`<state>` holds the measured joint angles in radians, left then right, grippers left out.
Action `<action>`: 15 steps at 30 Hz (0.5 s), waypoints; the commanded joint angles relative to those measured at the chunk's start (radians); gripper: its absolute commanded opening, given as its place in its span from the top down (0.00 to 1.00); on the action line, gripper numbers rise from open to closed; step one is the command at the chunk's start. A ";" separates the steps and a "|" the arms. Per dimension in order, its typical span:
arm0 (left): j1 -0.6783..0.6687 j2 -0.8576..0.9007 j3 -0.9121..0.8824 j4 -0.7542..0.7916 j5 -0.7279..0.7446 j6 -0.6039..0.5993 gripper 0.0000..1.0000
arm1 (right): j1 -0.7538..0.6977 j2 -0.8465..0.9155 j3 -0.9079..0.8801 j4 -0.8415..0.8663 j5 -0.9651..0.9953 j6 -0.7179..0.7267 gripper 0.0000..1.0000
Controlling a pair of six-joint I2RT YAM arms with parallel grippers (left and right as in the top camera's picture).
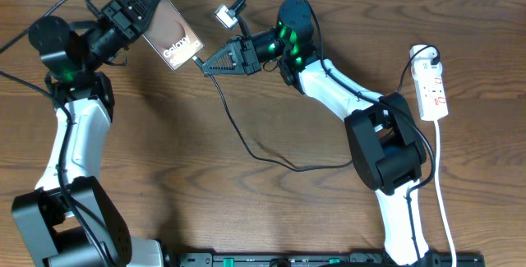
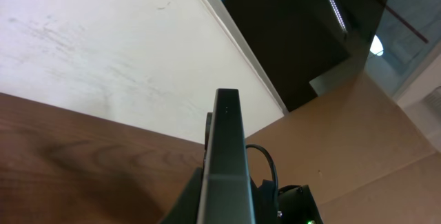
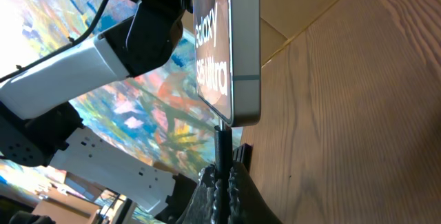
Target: Plug charger to phone and switch on socket
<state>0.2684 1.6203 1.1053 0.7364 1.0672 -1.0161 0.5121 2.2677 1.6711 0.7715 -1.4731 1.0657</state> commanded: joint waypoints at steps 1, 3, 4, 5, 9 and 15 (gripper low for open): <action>0.004 -0.019 0.011 0.006 -0.001 -0.001 0.93 | 0.002 0.009 0.001 0.003 0.008 0.003 0.99; 0.000 -0.019 0.011 0.006 -0.001 -0.003 0.93 | 0.004 0.009 0.001 0.003 0.008 0.003 0.99; -0.002 -0.019 0.011 0.006 -0.001 -0.002 0.93 | 0.005 0.009 0.001 0.003 0.008 0.003 0.99; -0.005 -0.019 0.011 0.006 -0.002 -0.002 0.93 | 0.006 0.009 0.001 0.003 0.007 0.003 0.99; -0.006 -0.019 0.011 0.006 0.002 -0.002 0.93 | 0.006 0.009 0.001 0.003 0.008 0.003 0.99; -0.006 -0.019 0.011 0.006 0.002 -0.002 0.93 | 0.007 0.009 0.001 0.003 0.007 0.003 0.99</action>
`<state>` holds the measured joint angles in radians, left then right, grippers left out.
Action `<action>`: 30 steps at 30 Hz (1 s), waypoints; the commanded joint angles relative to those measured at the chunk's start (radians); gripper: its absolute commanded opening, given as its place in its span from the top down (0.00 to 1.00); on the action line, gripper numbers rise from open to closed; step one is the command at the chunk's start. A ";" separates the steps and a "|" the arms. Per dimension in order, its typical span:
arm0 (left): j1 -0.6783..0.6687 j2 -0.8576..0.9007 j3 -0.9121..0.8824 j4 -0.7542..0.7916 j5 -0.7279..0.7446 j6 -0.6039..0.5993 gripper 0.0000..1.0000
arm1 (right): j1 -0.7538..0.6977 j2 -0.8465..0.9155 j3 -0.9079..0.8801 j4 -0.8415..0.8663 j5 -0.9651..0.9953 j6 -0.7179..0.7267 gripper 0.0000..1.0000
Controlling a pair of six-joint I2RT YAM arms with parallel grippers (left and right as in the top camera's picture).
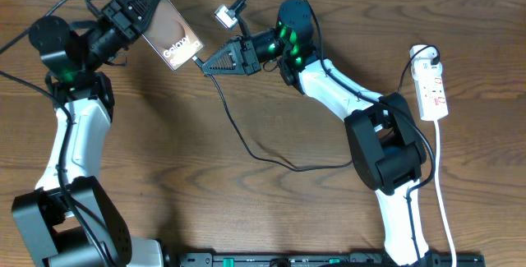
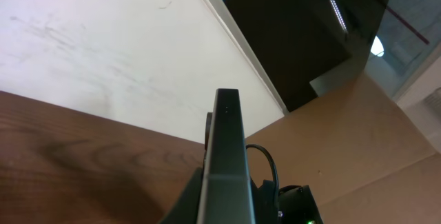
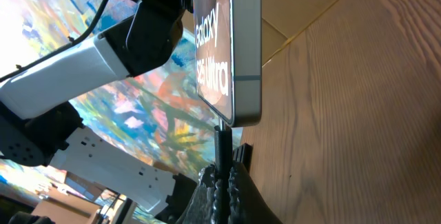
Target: Plug charger to phone and switch on socket
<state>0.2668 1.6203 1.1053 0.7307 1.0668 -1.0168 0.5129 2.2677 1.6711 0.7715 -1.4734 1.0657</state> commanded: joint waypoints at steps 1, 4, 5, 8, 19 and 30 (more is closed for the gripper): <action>-0.005 -0.019 0.011 0.011 0.002 -0.002 0.92 | 0.006 0.009 0.001 0.003 0.008 0.003 0.99; -0.005 -0.019 0.011 0.011 0.002 -0.001 0.92 | 0.007 0.009 0.001 0.003 0.008 0.003 0.99; -0.005 -0.019 0.011 0.011 0.002 0.002 0.93 | 0.009 0.009 0.001 0.003 0.008 0.003 0.99; -0.005 -0.019 0.011 0.012 0.002 0.002 0.92 | 0.018 0.009 0.001 0.003 0.008 0.003 0.99; -0.005 -0.019 0.011 0.011 0.002 0.002 0.93 | 0.024 0.009 0.001 0.004 0.008 0.003 0.99; -0.005 -0.019 0.011 0.011 0.022 0.002 0.93 | 0.022 0.009 0.001 0.012 0.008 0.003 0.99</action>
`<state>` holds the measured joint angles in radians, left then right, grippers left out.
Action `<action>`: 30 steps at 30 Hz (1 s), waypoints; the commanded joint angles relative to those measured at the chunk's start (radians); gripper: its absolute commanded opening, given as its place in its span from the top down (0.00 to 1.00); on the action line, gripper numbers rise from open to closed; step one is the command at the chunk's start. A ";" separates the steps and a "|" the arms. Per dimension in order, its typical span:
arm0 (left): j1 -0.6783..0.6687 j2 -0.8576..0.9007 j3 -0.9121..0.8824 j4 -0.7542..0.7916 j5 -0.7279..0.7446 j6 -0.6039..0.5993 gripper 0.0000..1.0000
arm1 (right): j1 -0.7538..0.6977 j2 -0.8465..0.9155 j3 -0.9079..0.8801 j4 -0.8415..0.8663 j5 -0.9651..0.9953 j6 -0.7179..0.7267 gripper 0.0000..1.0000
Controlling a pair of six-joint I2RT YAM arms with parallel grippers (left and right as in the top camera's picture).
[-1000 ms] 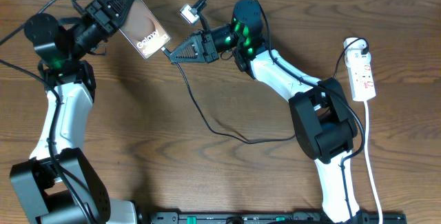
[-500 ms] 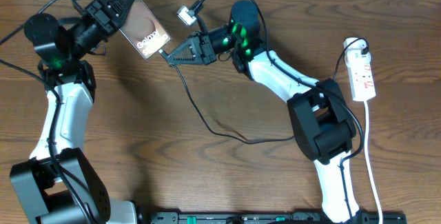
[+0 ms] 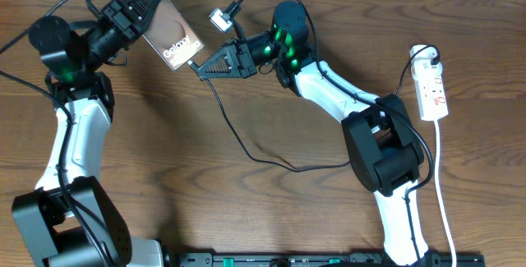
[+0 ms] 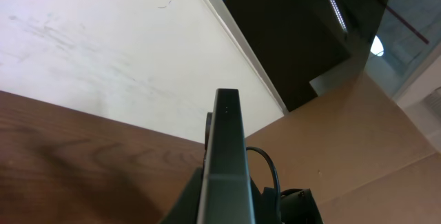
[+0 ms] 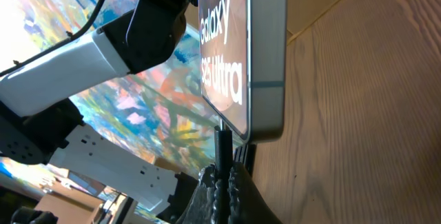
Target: Plug charger to phone and switch on socket
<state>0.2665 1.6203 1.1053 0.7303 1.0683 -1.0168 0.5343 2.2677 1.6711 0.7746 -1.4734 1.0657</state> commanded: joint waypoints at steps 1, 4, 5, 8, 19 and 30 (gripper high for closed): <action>-0.005 -0.019 0.011 0.012 0.020 0.002 0.92 | 0.000 0.009 0.001 0.012 0.008 0.003 0.99; -0.005 -0.019 0.011 0.012 0.020 0.002 0.93 | -0.001 0.009 0.001 0.012 0.008 0.003 0.99; -0.005 -0.019 0.011 0.012 0.021 0.002 0.93 | -0.002 0.009 0.001 0.012 0.008 0.003 0.99; -0.005 -0.019 0.011 0.012 0.023 0.002 0.92 | -0.006 0.009 0.001 0.013 0.008 0.003 0.99; -0.005 -0.019 0.011 0.012 0.028 -0.002 0.93 | -0.012 0.009 0.001 0.016 0.009 0.003 0.99; -0.029 -0.019 0.011 0.012 0.034 -0.006 0.93 | -0.014 0.009 0.001 0.016 0.016 0.003 0.99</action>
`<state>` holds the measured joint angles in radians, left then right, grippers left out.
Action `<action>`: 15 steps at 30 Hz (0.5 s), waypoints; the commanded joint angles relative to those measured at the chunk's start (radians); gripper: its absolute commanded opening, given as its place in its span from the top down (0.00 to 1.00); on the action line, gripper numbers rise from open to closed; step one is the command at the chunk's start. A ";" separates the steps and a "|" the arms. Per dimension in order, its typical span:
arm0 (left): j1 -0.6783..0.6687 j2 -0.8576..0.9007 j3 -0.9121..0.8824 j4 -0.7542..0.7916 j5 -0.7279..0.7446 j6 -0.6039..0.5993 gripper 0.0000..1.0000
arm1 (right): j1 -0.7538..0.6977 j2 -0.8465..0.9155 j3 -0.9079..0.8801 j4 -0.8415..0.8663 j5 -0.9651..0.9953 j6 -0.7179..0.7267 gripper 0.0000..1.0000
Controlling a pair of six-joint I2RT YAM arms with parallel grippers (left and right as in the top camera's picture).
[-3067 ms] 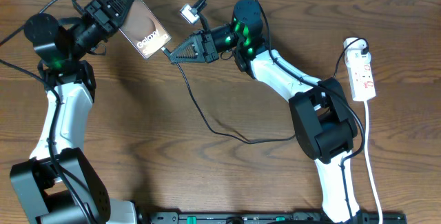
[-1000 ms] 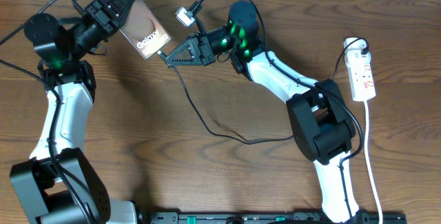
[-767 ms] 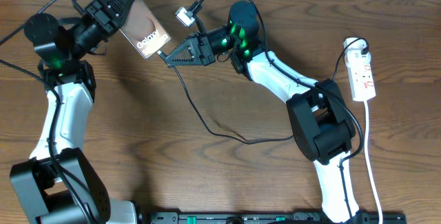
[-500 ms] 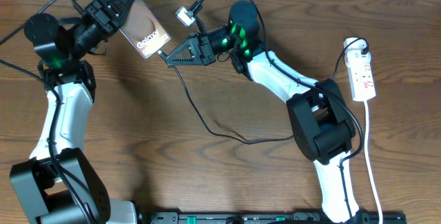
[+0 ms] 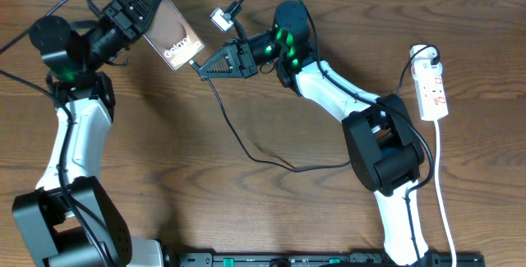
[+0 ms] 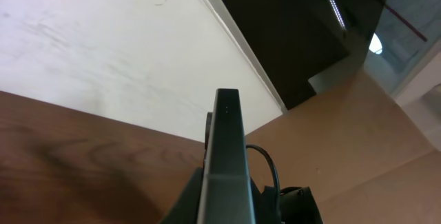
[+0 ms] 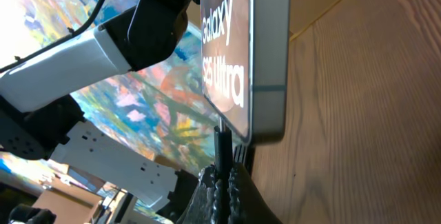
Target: Plug charger to phone and switch on socket
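Note:
The phone [image 5: 166, 30], a "Galaxy S25 Ultra" with a gold frame, is held tilted above the table by my left gripper [image 5: 130, 14], which is shut on its upper end. In the left wrist view the phone [image 6: 226, 155] shows edge-on between the fingers. My right gripper [image 5: 200, 66] is shut on the black charger plug [image 7: 222, 145], whose tip meets the phone's bottom edge [image 7: 267, 124]. The charger cable [image 5: 246, 148] trails over the table. The white socket strip [image 5: 431, 89] lies at the far right.
A white cable [image 5: 444, 209] runs from the socket strip toward the front edge. A small connector [image 5: 219, 17] on a black wire hangs above the right arm. The right arm's base [image 5: 386, 156] stands between the phone and the socket.
The right gripper with the plug has hardly moved; in the right wrist view the phone's bottom edge looks a touch closer. The left arm is unchanged.
The left gripper has held the phone tilted over the back left of the table throughout. The right gripper held the plug just under the phone's lower end, then stood slightly further left against that end, where it stays now.

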<state>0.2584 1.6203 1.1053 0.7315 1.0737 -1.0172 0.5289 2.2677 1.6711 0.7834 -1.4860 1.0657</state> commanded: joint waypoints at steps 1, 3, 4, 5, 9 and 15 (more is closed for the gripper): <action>-0.021 -0.019 0.011 0.011 0.028 -0.006 0.93 | -0.008 0.009 0.001 0.007 0.028 0.003 0.99; -0.021 -0.019 0.011 0.011 0.025 -0.006 0.93 | -0.008 0.009 0.001 0.007 0.028 0.003 0.99; -0.021 -0.019 0.011 0.011 0.025 -0.006 0.92 | -0.011 0.009 0.001 0.007 0.028 0.003 0.99; -0.021 -0.019 0.011 0.011 0.025 -0.006 0.93 | -0.011 0.009 0.001 0.007 0.028 0.003 0.99; -0.021 -0.019 0.011 0.011 0.026 -0.006 0.92 | -0.011 0.009 0.001 0.007 0.028 0.003 0.99; -0.021 -0.019 0.011 0.011 0.025 -0.006 0.93 | -0.012 0.009 0.001 0.007 0.036 0.004 0.99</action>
<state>0.2504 1.6203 1.1053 0.7326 1.0710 -1.0206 0.5232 2.2677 1.6711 0.7834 -1.4933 1.0657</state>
